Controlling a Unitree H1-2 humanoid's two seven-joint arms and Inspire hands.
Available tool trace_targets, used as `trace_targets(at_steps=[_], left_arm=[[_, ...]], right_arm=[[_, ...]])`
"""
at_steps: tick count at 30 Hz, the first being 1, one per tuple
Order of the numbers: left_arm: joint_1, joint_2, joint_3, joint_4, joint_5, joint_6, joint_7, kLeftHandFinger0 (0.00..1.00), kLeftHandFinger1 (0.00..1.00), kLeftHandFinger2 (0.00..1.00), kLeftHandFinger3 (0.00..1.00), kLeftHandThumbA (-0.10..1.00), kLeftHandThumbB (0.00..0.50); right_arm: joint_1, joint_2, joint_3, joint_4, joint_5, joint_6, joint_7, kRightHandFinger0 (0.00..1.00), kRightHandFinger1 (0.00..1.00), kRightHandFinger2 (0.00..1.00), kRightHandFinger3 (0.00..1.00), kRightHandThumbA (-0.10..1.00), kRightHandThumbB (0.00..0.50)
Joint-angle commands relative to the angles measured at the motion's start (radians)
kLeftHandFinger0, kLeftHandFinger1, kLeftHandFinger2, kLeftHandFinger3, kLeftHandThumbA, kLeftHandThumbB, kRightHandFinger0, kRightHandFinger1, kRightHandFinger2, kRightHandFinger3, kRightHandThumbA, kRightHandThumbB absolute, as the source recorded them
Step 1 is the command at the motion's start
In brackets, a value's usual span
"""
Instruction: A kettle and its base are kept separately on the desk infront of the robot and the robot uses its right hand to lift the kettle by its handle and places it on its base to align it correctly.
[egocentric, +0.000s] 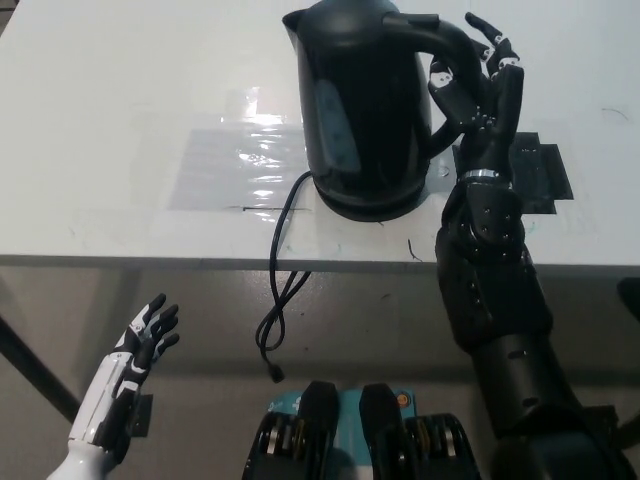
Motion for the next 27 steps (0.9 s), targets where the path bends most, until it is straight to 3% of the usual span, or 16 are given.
trace_targets(at_steps=[1,3,11,16,20,22,26,27], left_arm=[[-0.016,0.015,0.007,-0.018,-0.010,-0.028,-0.015,1.00,1.00,1.00,1.00,0.91,0.158],[-0.018,0.016,0.007,-0.015,-0.007,-0.030,-0.015,1.00,1.00,1.00,1.00,0.92,0.163],[-0.024,0.018,0.008,-0.018,-0.006,-0.032,-0.015,1.00,1.00,1.00,1.00,0.93,0.162],[-0.032,0.019,0.008,-0.010,-0.013,-0.035,-0.020,1.00,1.00,1.00,1.00,0.91,0.151],[-0.028,0.021,0.008,-0.023,-0.007,-0.020,-0.016,1.00,1.00,1.00,1.00,0.93,0.177],[-0.029,0.022,0.007,-0.022,0.002,-0.026,-0.015,1.00,1.00,1.00,1.00,0.95,0.178],[-0.029,0.021,0.009,-0.023,-0.012,-0.023,-0.017,1.00,1.00,1.00,1.00,0.93,0.179],[-0.032,0.022,0.009,-0.018,-0.013,-0.029,-0.019,1.00,1.00,1.00,1.00,0.93,0.170]], right_arm=[[-0.092,-0.012,0.001,-0.021,0.001,-0.130,-0.006,0.00,0.17,0.58,0.72,-0.10,0.061],[-0.090,-0.014,0.001,-0.018,0.005,-0.135,-0.003,0.00,0.13,0.51,0.67,-0.10,0.059],[-0.080,-0.015,-0.004,-0.025,0.012,-0.117,0.000,0.00,0.06,0.44,0.58,-0.10,0.081],[-0.074,-0.018,-0.007,-0.020,0.019,-0.121,0.006,0.00,0.06,0.44,0.58,-0.10,0.074],[-0.065,-0.008,-0.019,-0.012,0.049,-0.130,0.023,0.00,0.07,0.45,0.59,-0.10,0.083],[-0.059,-0.004,-0.020,-0.006,0.050,-0.134,0.020,0.00,0.10,0.50,0.62,-0.10,0.094],[-0.051,0.006,-0.019,0.014,0.055,-0.147,0.016,0.00,0.09,0.50,0.59,-0.10,0.089],[-0.048,0.009,-0.017,0.018,0.047,-0.146,0.006,0.05,0.07,0.48,0.56,-0.10,0.086]])
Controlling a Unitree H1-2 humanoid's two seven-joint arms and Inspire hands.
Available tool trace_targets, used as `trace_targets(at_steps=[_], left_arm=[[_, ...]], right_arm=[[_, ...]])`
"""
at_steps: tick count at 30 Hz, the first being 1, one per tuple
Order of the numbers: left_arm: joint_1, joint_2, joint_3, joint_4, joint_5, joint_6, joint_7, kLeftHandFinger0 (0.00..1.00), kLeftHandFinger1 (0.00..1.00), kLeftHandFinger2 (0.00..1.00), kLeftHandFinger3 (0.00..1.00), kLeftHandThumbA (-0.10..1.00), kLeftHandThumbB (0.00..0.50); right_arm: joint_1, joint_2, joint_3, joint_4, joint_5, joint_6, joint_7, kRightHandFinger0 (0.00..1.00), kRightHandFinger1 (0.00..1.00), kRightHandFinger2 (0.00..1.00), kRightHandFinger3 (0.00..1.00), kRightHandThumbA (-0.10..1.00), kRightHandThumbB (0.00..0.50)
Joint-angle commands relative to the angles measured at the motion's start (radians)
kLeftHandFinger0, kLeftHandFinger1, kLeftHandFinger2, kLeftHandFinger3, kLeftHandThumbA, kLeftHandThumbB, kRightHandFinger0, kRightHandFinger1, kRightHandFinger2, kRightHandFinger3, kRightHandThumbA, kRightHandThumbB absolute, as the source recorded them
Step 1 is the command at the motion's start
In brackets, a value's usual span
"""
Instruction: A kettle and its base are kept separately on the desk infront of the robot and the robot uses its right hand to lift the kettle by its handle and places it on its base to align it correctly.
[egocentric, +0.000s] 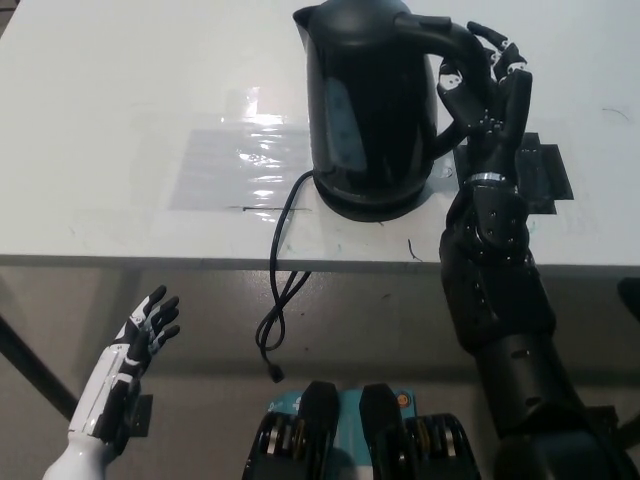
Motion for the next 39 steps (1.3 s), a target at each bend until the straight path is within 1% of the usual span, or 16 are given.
trace_targets(at_steps=[1,5,11,14,16,17,19,21,22,27,29,31,33,35,36,39], left_arm=[[-0.015,0.019,0.008,-0.017,-0.013,-0.029,-0.019,1.00,1.00,1.00,1.00,0.93,0.159],[-0.015,0.020,0.008,-0.031,-0.007,-0.011,-0.014,1.00,1.00,1.00,1.00,0.93,0.173],[-0.024,0.023,0.008,-0.025,-0.009,-0.019,-0.015,1.00,1.00,1.00,1.00,0.94,0.185],[-0.029,0.025,0.008,-0.022,-0.008,-0.021,-0.017,1.00,1.00,1.00,1.00,0.94,0.181],[-0.029,0.024,0.008,-0.023,-0.008,-0.014,-0.014,1.00,1.00,1.00,1.00,0.94,0.194],[-0.029,0.024,0.009,-0.024,-0.010,-0.012,-0.014,1.00,1.00,1.00,1.00,0.94,0.189],[-0.028,0.024,0.010,-0.029,-0.011,-0.007,-0.013,1.00,1.00,1.00,1.00,0.94,0.194],[-0.029,0.025,0.010,-0.027,-0.011,-0.012,-0.014,1.00,1.00,1.00,1.00,0.94,0.174],[-0.030,0.026,0.010,-0.026,-0.010,-0.014,-0.015,1.00,1.00,1.00,1.00,0.94,0.166],[-0.034,0.025,0.011,-0.025,-0.013,-0.014,-0.014,1.00,1.00,1.00,1.00,0.93,0.158],[-0.033,0.025,0.012,-0.030,-0.011,-0.009,-0.012,1.00,1.00,1.00,1.00,0.94,0.169],[-0.033,0.026,0.012,-0.034,-0.006,-0.004,-0.009,1.00,1.00,1.00,1.00,0.94,0.151],[-0.033,0.025,0.014,-0.038,-0.017,0.005,-0.011,1.00,1.00,1.00,1.00,0.93,0.161],[-0.036,0.028,0.013,-0.029,-0.009,-0.008,-0.012,1.00,1.00,1.00,1.00,0.94,0.145],[-0.038,0.029,0.013,-0.022,-0.007,-0.016,-0.013,1.00,1.00,1.00,1.00,0.94,0.143],[-0.039,0.028,0.013,-0.021,-0.005,-0.014,-0.010,1.00,1.00,1.00,1.00,0.94,0.159]], right_arm=[[-0.048,0.013,-0.004,-0.008,0.015,-0.109,-0.002,0.00,0.02,0.44,0.52,-0.10,0.085],[-0.047,0.018,-0.005,0.009,0.023,-0.119,-0.001,0.00,0.00,0.41,0.50,-0.10,0.087],[-0.043,0.027,-0.003,0.055,0.028,-0.163,-0.001,0.00,0.01,0.44,0.50,-0.10,0.077],[-0.047,0.028,-0.001,0.086,0.027,-0.191,0.000,0.00,0.02,0.46,0.53,-0.10,0.072],[-0.047,0.028,-0.001,0.090,0.026,-0.194,0.001,0.00,0.02,0.46,0.53,-0.10,0.075],[-0.046,0.028,-0.001,0.094,0.024,-0.194,-0.001,0.00,0.00,0.41,0.52,-0.10,0.076],[-0.044,0.028,0.001,0.098,0.018,-0.194,-0.006,0.00,0.01,0.41,0.51,-0.10,0.078],[-0.047,0.026,-0.001,0.108,0.014,-0.192,-0.021,0.00,0.02,0.41,0.49,-0.10,0.098],[-0.046,0.024,0.001,0.108,0.003,-0.187,-0.037,0.00,0.01,0.39,0.46,-0.10,0.097],[-0.024,0.020,-0.005,0.089,0.024,-0.194,-0.019,0.00,0.00,0.38,0.46,-0.10,0.087],[-0.016,0.018,-0.006,0.083,0.028,-0.194,-0.011,0.00,0.00,0.37,0.44,-0.10,0.085],[0.000,0.011,-0.005,0.074,0.025,-0.194,-0.008,0.00,0.01,0.37,0.43,-0.10,0.089],[0.007,0.009,-0.004,0.065,0.026,-0.194,-0.003,0.00,0.01,0.37,0.42,-0.10,0.081],[0.017,0.009,-0.009,0.048,0.040,-0.194,0.008,0.00,0.01,0.39,0.44,-0.10,0.074],[0.029,0.006,-0.008,0.030,0.045,-0.194,0.017,0.00,0.02,0.43,0.49,-0.10,0.072],[0.043,0.000,-0.008,0.011,0.047,-0.193,0.019,0.00,0.03,0.44,0.51,-0.10,0.082]])
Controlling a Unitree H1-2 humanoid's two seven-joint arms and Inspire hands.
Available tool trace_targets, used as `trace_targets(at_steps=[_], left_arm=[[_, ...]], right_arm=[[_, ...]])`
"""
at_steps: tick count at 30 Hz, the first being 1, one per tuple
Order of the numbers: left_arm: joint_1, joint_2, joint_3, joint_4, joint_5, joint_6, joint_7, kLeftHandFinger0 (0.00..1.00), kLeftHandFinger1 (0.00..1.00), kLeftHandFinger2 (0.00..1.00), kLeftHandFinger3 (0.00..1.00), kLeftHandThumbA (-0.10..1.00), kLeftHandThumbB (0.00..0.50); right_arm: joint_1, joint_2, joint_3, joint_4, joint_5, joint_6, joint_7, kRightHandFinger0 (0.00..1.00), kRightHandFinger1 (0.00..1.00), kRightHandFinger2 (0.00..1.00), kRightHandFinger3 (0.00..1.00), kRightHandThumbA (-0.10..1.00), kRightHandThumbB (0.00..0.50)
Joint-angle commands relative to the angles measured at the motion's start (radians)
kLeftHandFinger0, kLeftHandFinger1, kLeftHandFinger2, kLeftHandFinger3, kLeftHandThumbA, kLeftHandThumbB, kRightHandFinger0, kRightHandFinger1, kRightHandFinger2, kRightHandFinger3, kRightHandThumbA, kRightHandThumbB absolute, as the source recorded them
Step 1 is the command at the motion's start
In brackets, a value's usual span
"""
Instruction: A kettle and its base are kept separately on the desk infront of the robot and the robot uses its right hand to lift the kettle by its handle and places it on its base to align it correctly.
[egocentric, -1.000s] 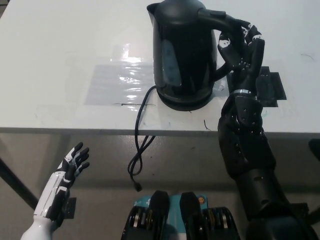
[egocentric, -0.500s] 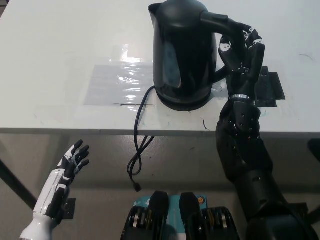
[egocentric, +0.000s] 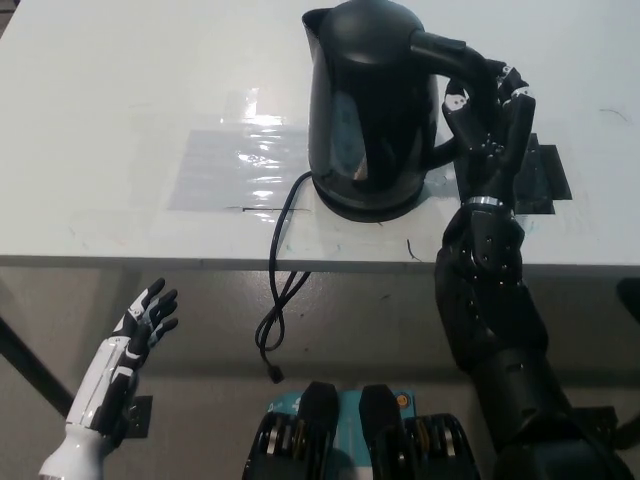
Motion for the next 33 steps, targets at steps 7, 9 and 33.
trace_targets(at_steps=[7,9,33], left_arm=[[-0.024,0.016,0.014,-0.024,-0.006,-0.016,-0.009,1.00,1.00,1.00,1.00,0.94,0.135],[-0.025,0.017,0.015,-0.022,-0.009,-0.018,-0.011,1.00,1.00,1.00,1.00,0.94,0.134],[-0.027,0.013,0.016,-0.023,-0.019,-0.019,-0.016,1.00,1.00,1.00,1.00,0.92,0.109]], right_arm=[[0.019,-0.017,-0.004,-0.093,0.025,-0.041,0.035,0.00,0.06,0.49,0.53,-0.10,0.082],[0.021,-0.018,-0.003,-0.100,0.020,-0.041,0.030,0.00,0.04,0.43,0.48,-0.10,0.087],[0.072,-0.169,0.180,-0.229,0.104,0.185,0.450,1.00,1.00,1.00,1.00,0.75,0.500]])
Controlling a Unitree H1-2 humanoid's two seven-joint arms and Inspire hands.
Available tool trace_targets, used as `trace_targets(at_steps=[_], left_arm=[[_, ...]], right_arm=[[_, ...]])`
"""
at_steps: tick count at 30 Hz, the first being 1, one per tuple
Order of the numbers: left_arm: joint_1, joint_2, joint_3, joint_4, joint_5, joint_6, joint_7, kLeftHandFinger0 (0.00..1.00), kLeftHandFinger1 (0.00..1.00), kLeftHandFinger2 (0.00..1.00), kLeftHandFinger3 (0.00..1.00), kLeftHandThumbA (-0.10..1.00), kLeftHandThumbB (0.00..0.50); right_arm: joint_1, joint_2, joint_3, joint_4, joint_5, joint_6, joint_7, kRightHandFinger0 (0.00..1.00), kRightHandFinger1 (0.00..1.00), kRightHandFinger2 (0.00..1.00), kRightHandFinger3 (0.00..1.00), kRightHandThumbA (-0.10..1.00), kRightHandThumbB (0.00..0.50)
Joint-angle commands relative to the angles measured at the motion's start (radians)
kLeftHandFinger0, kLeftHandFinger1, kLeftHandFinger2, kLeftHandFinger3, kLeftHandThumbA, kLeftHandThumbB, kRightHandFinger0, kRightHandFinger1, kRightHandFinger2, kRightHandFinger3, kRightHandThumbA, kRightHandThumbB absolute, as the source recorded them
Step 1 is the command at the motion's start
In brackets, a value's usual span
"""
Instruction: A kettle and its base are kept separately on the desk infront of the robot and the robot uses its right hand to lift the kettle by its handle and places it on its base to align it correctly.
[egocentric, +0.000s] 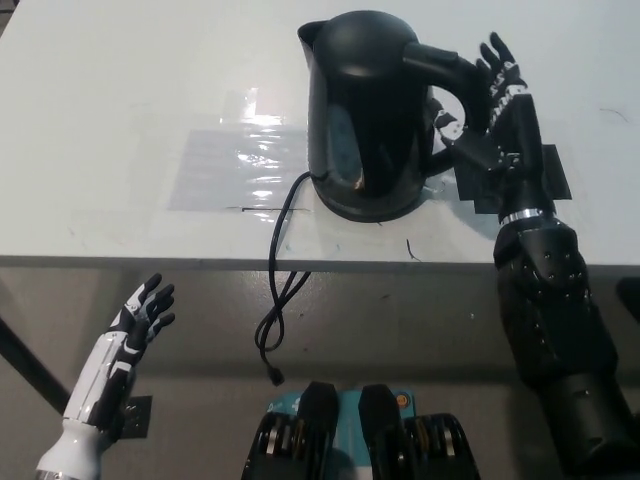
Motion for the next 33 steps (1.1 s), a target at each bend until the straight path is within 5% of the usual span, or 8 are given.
trace_targets(at_steps=[1,6,17,33], left_arm=[[-0.020,0.016,0.007,-0.017,-0.013,-0.031,-0.018,1.00,1.00,1.00,1.00,0.92,0.112],[-0.019,0.013,0.010,-0.020,-0.015,-0.021,-0.015,1.00,1.00,1.00,1.00,0.92,0.146],[-0.018,0.014,0.012,-0.016,-0.015,-0.025,-0.021,1.00,1.00,1.00,1.00,0.93,0.146],[-0.021,0.007,0.020,-0.008,-0.013,-0.032,-0.022,1.00,1.00,1.00,1.00,0.91,0.144]], right_arm=[[-0.026,-0.011,0.005,-0.057,0.052,0.047,0.109,1.00,1.00,1.00,1.00,0.73,0.500],[-0.024,-0.016,-0.009,-0.060,0.077,0.038,0.147,1.00,1.00,1.00,1.00,0.74,0.500],[-0.033,-0.060,-0.061,-0.089,0.051,-0.009,0.117,1.00,1.00,1.00,1.00,0.84,0.500],[0.036,-0.164,-0.125,-0.222,0.034,-0.024,0.109,1.00,1.00,1.00,1.00,0.85,0.500]])
